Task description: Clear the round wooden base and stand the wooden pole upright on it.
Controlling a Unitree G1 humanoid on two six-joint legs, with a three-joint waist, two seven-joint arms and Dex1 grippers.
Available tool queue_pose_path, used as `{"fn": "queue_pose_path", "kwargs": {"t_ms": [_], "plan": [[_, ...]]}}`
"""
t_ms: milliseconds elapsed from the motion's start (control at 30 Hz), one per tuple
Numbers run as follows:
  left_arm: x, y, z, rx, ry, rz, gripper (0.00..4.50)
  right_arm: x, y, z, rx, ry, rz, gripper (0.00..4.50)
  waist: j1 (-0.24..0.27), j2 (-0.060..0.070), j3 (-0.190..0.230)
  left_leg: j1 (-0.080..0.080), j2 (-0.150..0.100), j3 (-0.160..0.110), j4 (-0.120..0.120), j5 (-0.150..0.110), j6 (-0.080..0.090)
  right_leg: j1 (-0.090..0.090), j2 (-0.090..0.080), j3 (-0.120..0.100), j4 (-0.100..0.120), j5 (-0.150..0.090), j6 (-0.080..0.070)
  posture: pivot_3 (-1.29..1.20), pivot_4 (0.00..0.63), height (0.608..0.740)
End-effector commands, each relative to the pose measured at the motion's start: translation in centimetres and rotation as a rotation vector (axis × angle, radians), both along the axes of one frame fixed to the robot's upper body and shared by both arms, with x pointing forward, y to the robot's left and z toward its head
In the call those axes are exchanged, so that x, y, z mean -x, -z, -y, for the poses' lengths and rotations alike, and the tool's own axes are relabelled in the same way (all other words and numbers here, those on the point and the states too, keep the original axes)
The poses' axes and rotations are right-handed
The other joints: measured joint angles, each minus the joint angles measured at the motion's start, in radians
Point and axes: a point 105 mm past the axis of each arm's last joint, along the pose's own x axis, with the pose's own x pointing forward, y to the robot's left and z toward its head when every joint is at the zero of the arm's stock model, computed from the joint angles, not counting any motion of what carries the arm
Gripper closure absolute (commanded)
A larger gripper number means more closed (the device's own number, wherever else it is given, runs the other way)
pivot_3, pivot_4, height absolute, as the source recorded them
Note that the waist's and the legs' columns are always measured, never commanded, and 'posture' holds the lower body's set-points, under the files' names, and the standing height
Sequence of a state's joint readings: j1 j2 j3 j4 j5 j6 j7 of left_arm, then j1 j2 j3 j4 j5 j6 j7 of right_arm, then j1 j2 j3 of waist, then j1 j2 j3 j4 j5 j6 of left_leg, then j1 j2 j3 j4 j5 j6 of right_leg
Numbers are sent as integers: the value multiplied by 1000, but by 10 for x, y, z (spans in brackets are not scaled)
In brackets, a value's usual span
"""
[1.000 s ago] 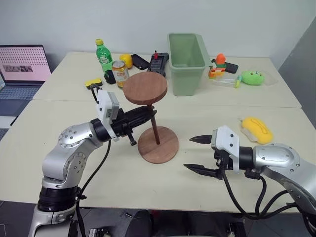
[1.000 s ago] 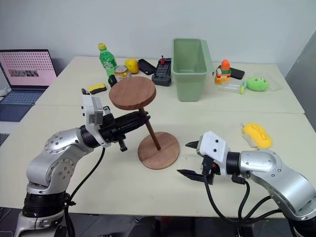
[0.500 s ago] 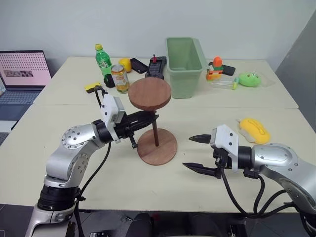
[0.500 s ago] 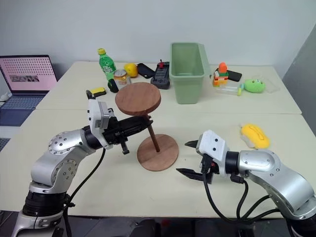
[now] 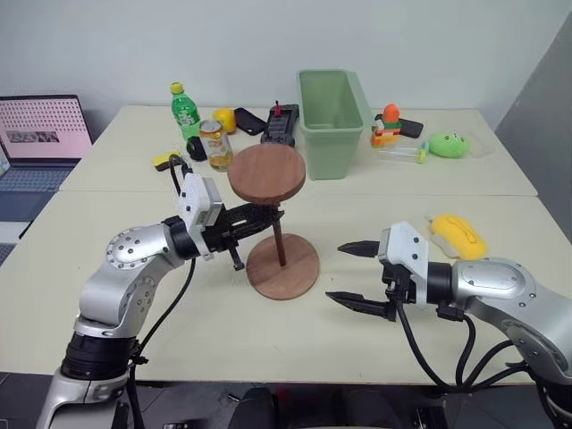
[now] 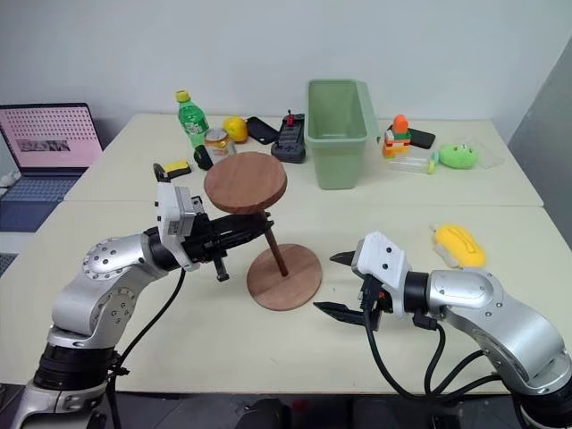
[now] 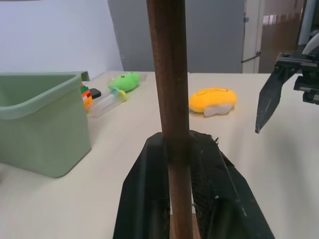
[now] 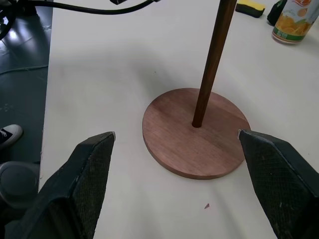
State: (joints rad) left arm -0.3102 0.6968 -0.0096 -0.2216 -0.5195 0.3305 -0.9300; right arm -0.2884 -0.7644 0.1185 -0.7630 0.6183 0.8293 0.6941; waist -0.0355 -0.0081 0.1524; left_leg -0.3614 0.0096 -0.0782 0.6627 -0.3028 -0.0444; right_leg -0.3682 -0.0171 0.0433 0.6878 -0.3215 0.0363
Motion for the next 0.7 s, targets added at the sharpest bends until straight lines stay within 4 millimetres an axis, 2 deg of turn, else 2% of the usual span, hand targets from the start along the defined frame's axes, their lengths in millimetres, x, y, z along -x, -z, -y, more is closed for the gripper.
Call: {"fn": "queue_pose_path", "kwargs": {"t_ms": [33, 67, 100, 200, 333, 600, 700], "plan": [[5, 27, -2, -49, 2, -126, 2939, 1, -8, 0, -19, -2, 33, 375, 0, -2, 6, -1, 0, 1, 0, 0, 0, -2, 1, 1, 0, 0, 0, 0, 150, 740], [6, 26, -1, -51, 14, -132, 2814, 1, -8, 0, -19, -1, 31, 375, 3, -5, 11, -5, 0, 0, 0, 0, 0, -5, 1, 0, 0, 0, 0, 0, 150, 740], [8, 26, 0, -57, 26, -136, 2498, 2, -8, 0, -20, -1, 31, 375, 6, -8, 12, -8, 1, -2, 0, 0, 0, -7, 1, -1, 0, 0, 0, 0, 150, 740], [10, 26, 2, -70, 41, -140, 1762, 2, -7, 0, -20, 0, 30, 375, 16, -8, 12, -18, 1, -7, 2, 0, -1, -11, -2, -4, -5, 0, 0, 0, 150, 740], [11, 24, 2, -101, 56, -136, 1004, 1, -6, 1, -17, 2, 29, 375, 13, -8, 12, -20, -1, -5, 2, 0, -1, -13, -5, -3, -8, 0, 0, 0, 150, 740], [5, 14, -44, -332, -35, -57, 1004, -3, -4, 9, 17, 4, 43, 375, 8, -7, 12, -19, 0, -6, 2, 0, 0, -13, -3, -4, -6, 0, 0, 0, 150, 740], [11, 7, -68, -438, -90, -33, 1004, -3, -8, 20, 43, -21, 65, 375, 7, -7, 13, -19, 0, -5, 1, 0, 0, -13, -3, -4, -6, 0, 0, 0, 150, 740]]}}
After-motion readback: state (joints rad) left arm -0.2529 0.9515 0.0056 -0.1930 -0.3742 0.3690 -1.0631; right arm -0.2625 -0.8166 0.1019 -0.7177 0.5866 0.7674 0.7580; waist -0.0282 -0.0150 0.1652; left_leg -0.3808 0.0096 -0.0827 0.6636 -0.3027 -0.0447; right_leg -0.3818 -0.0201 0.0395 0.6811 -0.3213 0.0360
